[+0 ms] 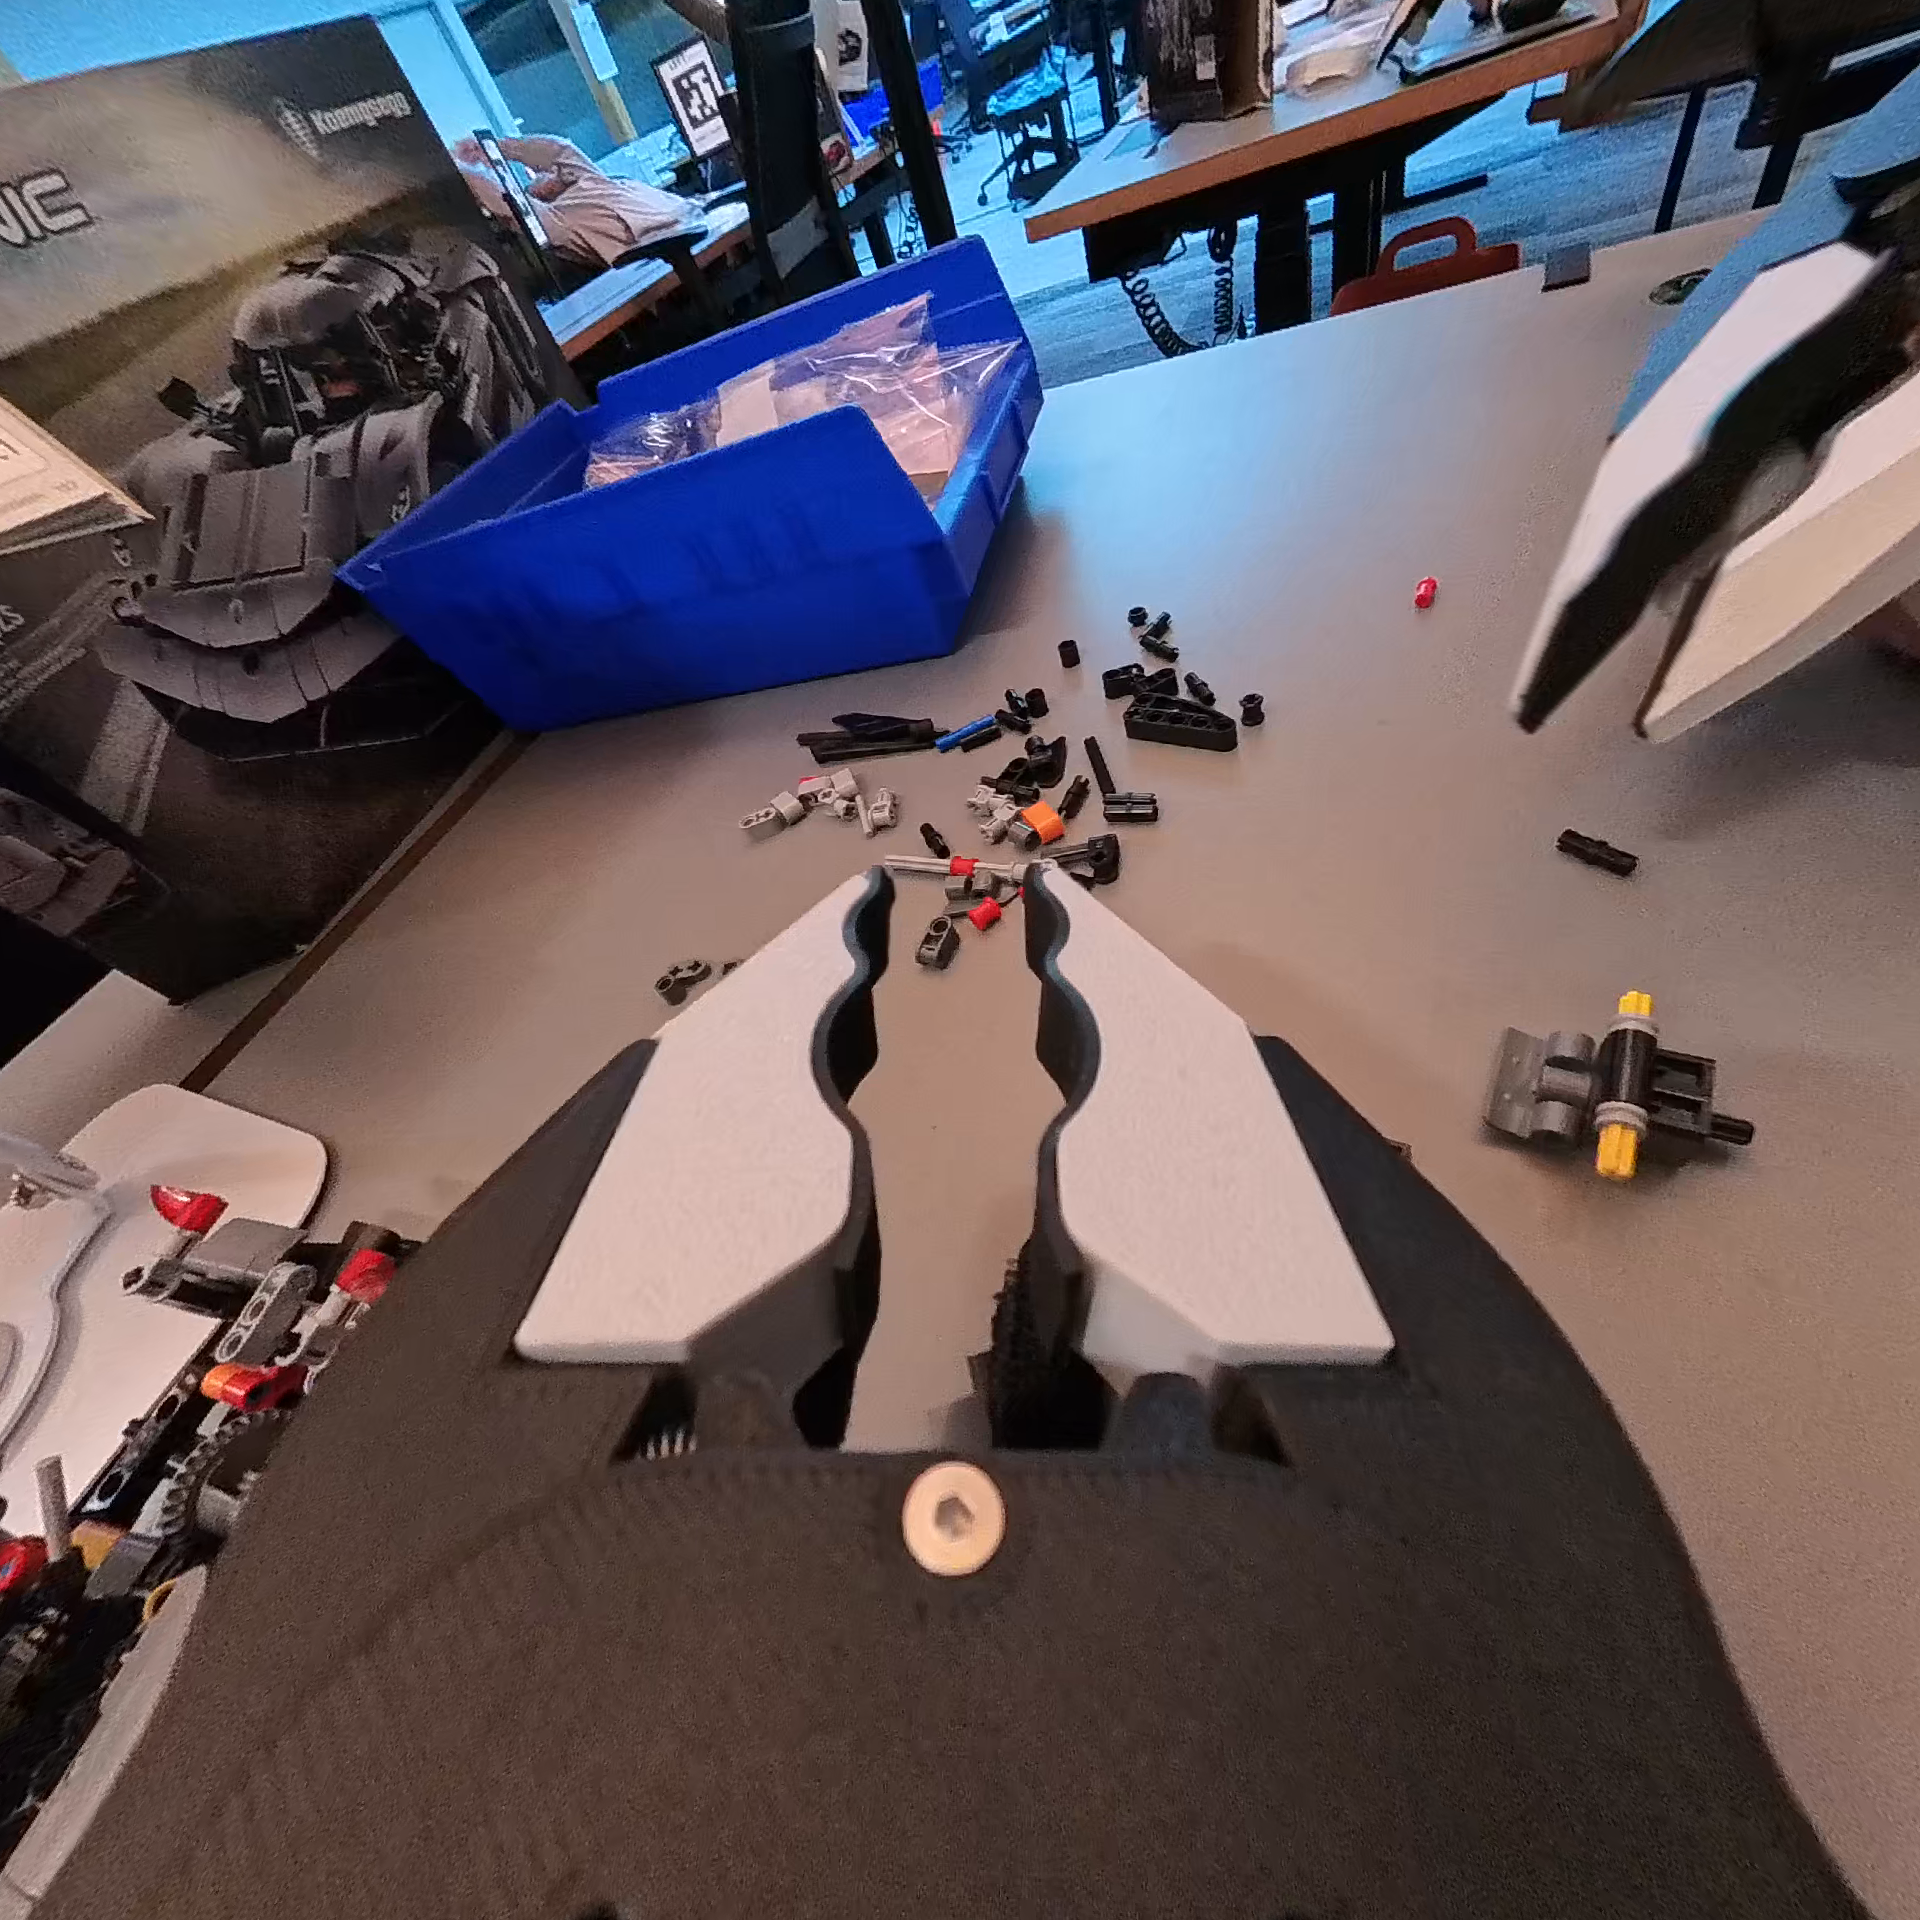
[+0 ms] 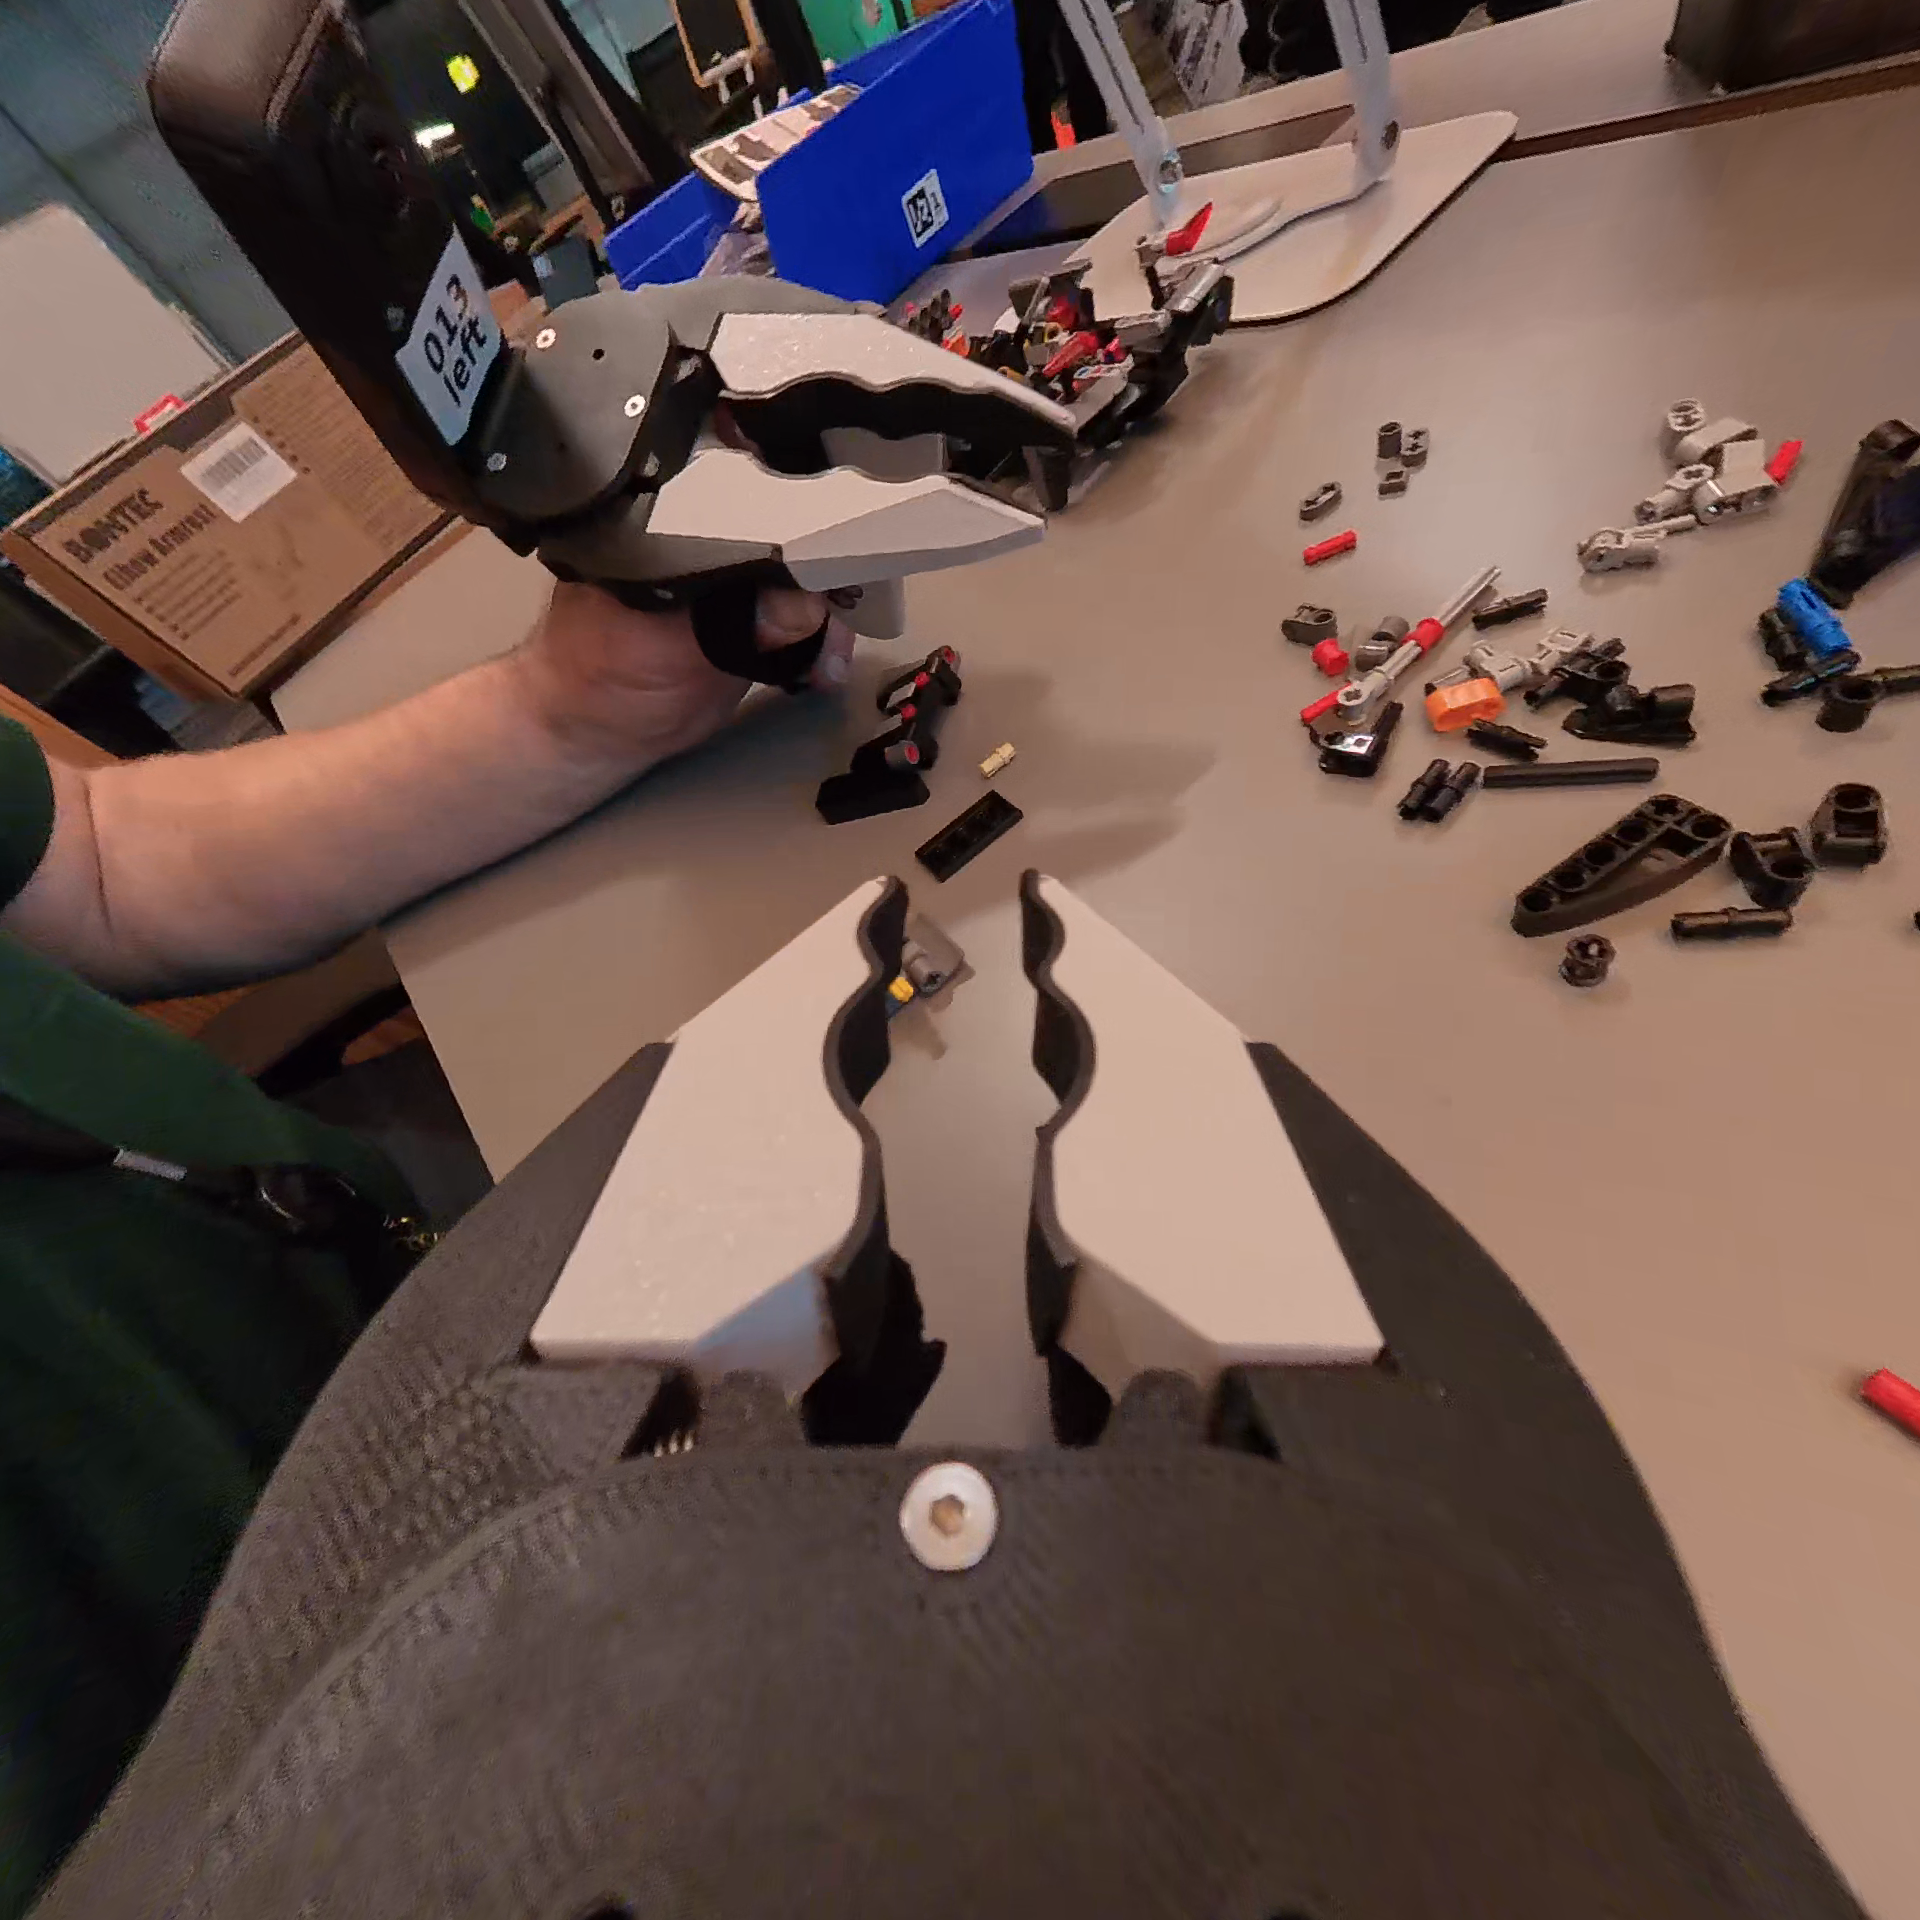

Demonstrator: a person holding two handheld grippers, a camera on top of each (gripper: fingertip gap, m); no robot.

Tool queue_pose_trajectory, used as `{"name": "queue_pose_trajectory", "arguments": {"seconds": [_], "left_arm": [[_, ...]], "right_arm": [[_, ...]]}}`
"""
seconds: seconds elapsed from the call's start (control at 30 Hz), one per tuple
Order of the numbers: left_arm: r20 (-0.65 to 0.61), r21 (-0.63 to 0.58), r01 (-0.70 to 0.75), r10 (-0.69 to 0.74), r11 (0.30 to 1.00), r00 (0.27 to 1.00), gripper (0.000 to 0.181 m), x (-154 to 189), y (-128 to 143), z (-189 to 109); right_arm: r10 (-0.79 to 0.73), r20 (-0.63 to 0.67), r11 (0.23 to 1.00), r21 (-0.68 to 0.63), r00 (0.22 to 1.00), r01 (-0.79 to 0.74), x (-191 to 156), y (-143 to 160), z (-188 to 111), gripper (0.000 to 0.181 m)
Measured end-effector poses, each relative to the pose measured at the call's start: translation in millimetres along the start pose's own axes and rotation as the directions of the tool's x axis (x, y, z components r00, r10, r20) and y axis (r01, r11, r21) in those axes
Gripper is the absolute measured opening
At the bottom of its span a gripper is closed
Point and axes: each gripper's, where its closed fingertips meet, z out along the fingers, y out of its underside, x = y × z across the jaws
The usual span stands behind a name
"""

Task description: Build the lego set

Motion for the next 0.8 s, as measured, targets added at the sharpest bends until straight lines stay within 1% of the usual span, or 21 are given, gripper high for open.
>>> {"name": "queue_pose_trajectory", "arguments": {"seconds": [0.07, 0.13, 0.27, 0.33, 0.37, 0.43, 0.6, 0.7, 0.8], "left_arm": [[-0.019, -0.001, 0.012, -0.012, 1.000, 1.000, 0.024, 2.9, -0.3, 0.4], [-0.014, -0.003, 0.009, -0.009, 1.000, 1.000, 0.027, 2.9, -0.1, 0.8], [0.000, -0.005, 0.023, -0.023, 1.000, 1.000, 0.040, 0.2, -0.1, 1.3], [0.007, -0.006, 0.027, -0.027, 1.000, 1.000, 0.044, -1.1, 0.0, 1.4], [0.006, -0.003, 0.030, -0.030, 1.000, 1.000, 0.044, -1.0, -0.5, 1.5], [0.001, 0.002, 0.025, -0.025, 1.000, 1.000, 0.039, 0.6, -1.4, 1.2], [0.002, -0.007, 0.019, -0.019, 1.000, 1.000, 0.041, 2.4, -0.9, 2.7], [0.004, -0.012, 0.018, -0.018, 1.000, 1.000, 0.040, 2.2, -0.3, 2.9], [0.011, -0.022, 0.011, -0.011, 1.000, 1.000, 0.039, 1.1, 0.6, 2.7]], "right_arm": [[-0.013, 0.022, 1.000, 0.002, 1.000, 0.013, -3.1, -0.8, 0.6, 0.010], [0.002, 0.028, 0.999, 0.034, 1.000, -0.003, -0.9, -5.8, -1.9, 0.008], [0.072, 0.058, 0.990, 0.119, 0.996, -0.078, 6.0, -17.0, -11.1, 0.021], [0.098, 0.074, 0.986, 0.126, 0.992, -0.107, 7.7, -18.3, -12.1, 0.036], [0.101, 0.078, 0.986, 0.129, 0.992, -0.110, 7.8, -18.6, -12.4, 0.039], [0.095, 0.087, 0.985, 0.133, 0.992, -0.106, 6.3, -19.3, -13.2, 0.042], [0.068, 0.090, 0.978, 0.193, 0.994, -0.084, 3.7, -25.5, -21.1, 0.042], [0.072, 0.063, 0.969, 0.233, 0.995, -0.085, 7.7, -29.4, -26.2, 0.049], [0.062, 0.041, 0.960, 0.272, 0.997, -0.071, 9.2, -33.3, -31.4, 0.047]]}}
